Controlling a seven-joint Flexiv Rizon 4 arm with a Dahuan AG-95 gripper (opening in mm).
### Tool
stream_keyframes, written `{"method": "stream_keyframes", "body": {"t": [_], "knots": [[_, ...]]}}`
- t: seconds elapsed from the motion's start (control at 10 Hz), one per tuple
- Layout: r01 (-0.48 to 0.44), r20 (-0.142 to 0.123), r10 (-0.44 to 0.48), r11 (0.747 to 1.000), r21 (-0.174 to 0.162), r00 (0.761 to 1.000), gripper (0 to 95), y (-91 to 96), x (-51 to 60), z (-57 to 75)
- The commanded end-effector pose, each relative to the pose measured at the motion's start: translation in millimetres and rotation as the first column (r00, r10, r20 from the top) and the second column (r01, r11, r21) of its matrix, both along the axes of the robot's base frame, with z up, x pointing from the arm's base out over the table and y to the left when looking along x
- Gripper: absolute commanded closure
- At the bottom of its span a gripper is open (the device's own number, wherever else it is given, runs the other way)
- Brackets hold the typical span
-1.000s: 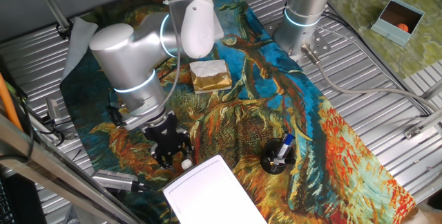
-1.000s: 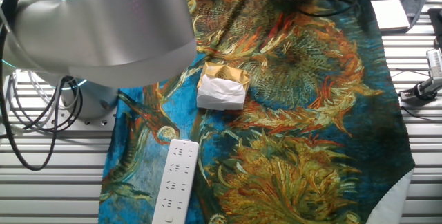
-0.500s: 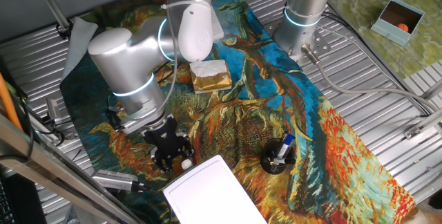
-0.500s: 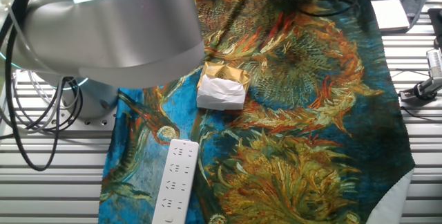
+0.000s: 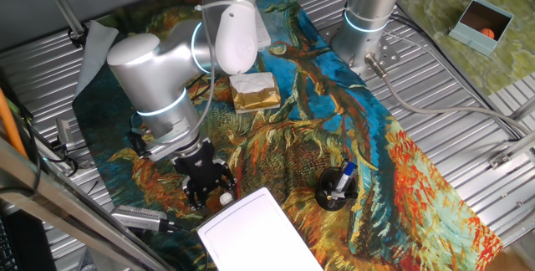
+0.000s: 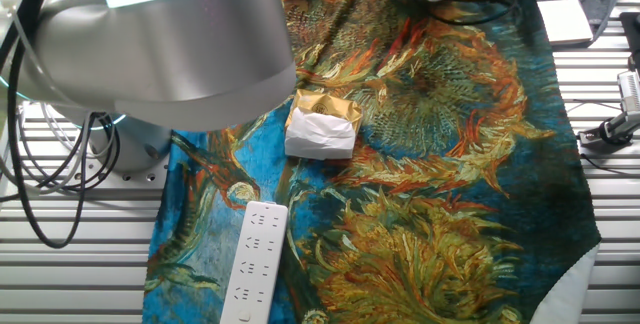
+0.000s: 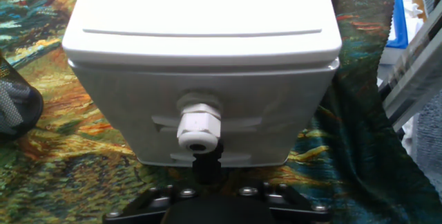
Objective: Grasp the handle and open the drawer
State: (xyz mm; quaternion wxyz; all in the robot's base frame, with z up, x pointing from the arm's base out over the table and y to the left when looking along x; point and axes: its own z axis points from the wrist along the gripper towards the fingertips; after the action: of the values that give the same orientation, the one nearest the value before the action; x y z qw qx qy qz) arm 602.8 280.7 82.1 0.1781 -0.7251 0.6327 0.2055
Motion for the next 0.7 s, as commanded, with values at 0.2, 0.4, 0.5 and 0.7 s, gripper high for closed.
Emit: {"method": "stream_keyframes", "body": {"t": [0.2,0.4,0.5,0.7], "knots": [[-0.004,0.001,0.004,1.000,0.006,1.000,38.0,-0.1,0.0,0.0],[-0.008,0.001,0.008,1.000,0.008,1.000,38.0,-0.3,-0.3,-0.2],[-0.009,0.000,0.009,1.000,0.010,1.000,38.0,-0.3,-0.5,-0.3],[-0.010,-0.002,0.010,1.000,0.013,1.000,38.0,-0.4,-0.8,-0.3]]}}
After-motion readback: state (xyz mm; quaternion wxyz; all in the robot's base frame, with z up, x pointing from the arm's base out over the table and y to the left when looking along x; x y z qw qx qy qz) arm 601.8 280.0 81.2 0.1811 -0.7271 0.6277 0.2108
